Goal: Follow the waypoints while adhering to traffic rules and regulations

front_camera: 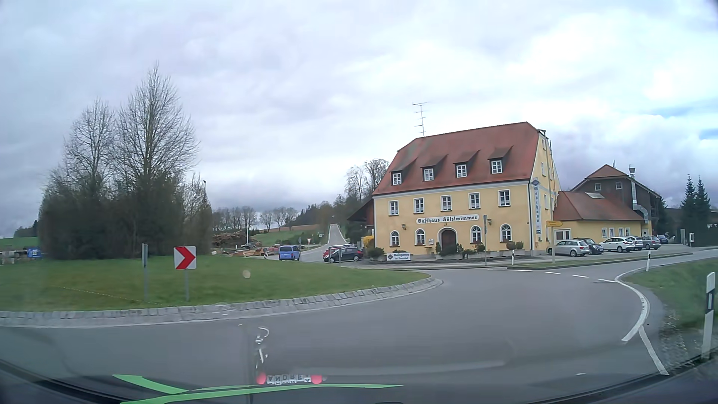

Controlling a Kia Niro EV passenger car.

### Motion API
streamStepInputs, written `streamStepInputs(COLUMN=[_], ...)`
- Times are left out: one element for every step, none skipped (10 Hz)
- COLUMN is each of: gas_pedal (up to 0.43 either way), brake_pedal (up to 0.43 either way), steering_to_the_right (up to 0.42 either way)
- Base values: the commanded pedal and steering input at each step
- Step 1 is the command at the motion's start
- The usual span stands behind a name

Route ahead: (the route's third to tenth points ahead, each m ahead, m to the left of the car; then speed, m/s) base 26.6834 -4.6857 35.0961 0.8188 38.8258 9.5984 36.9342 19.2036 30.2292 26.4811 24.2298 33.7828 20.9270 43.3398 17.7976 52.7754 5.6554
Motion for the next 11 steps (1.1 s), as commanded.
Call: streamStepInputs(gas_pedal=[0.118,0.138,0.138,0.138,0.138,0.138,0.138,0.138,0.138,0.138,0.138], brake_pedal=[0.000,0.000,0.000,0.000,0.000,0.000,0.000,0.000,0.000,0.000,0.000], steering_to_the_right=[0.164,0.167,0.168,0.171,0.176,0.177,0.176,0.177,0.177,0.177,0.174])
